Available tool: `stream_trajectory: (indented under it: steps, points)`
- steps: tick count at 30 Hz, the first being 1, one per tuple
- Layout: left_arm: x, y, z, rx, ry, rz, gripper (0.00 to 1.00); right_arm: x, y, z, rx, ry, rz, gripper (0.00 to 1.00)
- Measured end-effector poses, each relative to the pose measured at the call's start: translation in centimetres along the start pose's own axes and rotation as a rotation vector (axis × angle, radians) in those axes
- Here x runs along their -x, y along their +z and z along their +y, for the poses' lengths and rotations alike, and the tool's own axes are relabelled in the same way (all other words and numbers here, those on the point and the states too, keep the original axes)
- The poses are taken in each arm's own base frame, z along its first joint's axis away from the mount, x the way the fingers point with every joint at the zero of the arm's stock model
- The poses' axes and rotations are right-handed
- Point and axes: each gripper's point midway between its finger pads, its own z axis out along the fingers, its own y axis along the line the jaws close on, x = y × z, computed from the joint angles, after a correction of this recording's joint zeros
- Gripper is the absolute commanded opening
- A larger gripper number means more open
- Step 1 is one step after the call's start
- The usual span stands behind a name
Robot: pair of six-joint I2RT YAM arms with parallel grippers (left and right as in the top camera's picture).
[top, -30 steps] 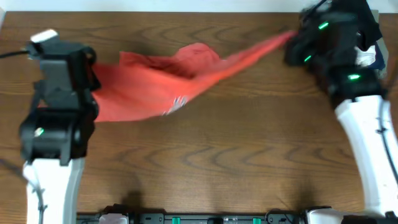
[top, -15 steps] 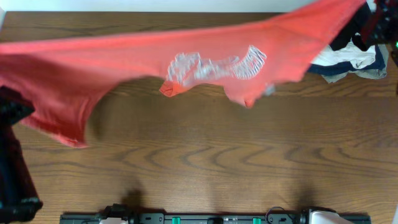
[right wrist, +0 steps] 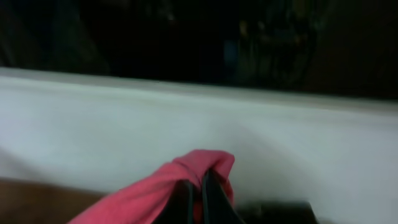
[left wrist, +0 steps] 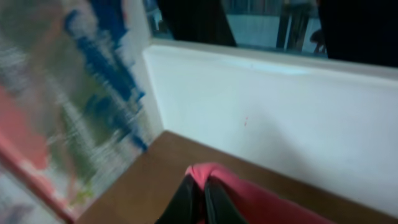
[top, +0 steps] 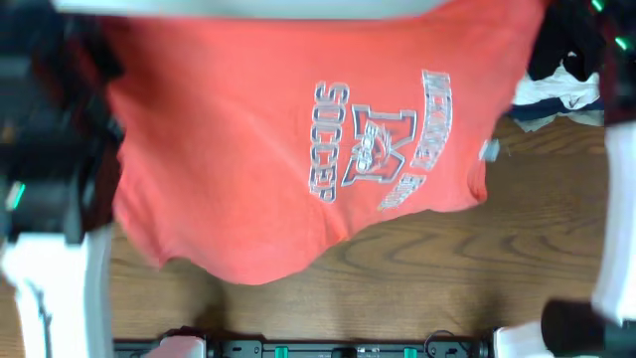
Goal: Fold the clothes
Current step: 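Lift the shirt high with both grippers and shake it out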
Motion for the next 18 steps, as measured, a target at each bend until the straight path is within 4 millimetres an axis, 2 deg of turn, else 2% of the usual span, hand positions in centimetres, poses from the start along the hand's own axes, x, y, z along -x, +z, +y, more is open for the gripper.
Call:
stream_trajectory:
  steps: [4, 6, 8, 10, 13, 16, 18]
  points:
    - [1.0, 5.9, -2.9, 0.012, 0.019, -0.087, 0.06, 0.8, 4.3, 0.1, -0.006, -0.037, -0.140, 0.01]
    - [1.1, 7.8, -4.2, 0.006, 0.037, -0.117, 0.06, 1.5, 4.8, -0.2, -0.022, -0.047, -0.186, 0.01]
    - [1.4, 8.5, -5.2, -0.018, 0.057, -0.143, 0.06, 2.5, 4.4, -0.4, -0.038, -0.053, -0.213, 0.01]
    - [2.8, 8.2, -5.8, -0.043, 0.057, -0.196, 0.06, 5.0, 3.4, -0.6, -0.055, -0.064, -0.272, 0.01]
    - [7.6, 6.1, -5.7, -0.075, 0.023, -0.334, 0.06, 9.2, 1.2, -0.6, -0.073, -0.082, -0.379, 0.01]
    - [12.8, 2.8, -4.2, -0.090, -0.031, -0.485, 0.06, 12.9, -1.6, -0.7, -0.089, -0.097, -0.488, 0.01]
    - [14.8, 0.9, -2.9, -0.096, -0.042, -0.548, 0.06, 14.3, -2.9, -0.6, -0.097, -0.104, -0.533, 0.01]
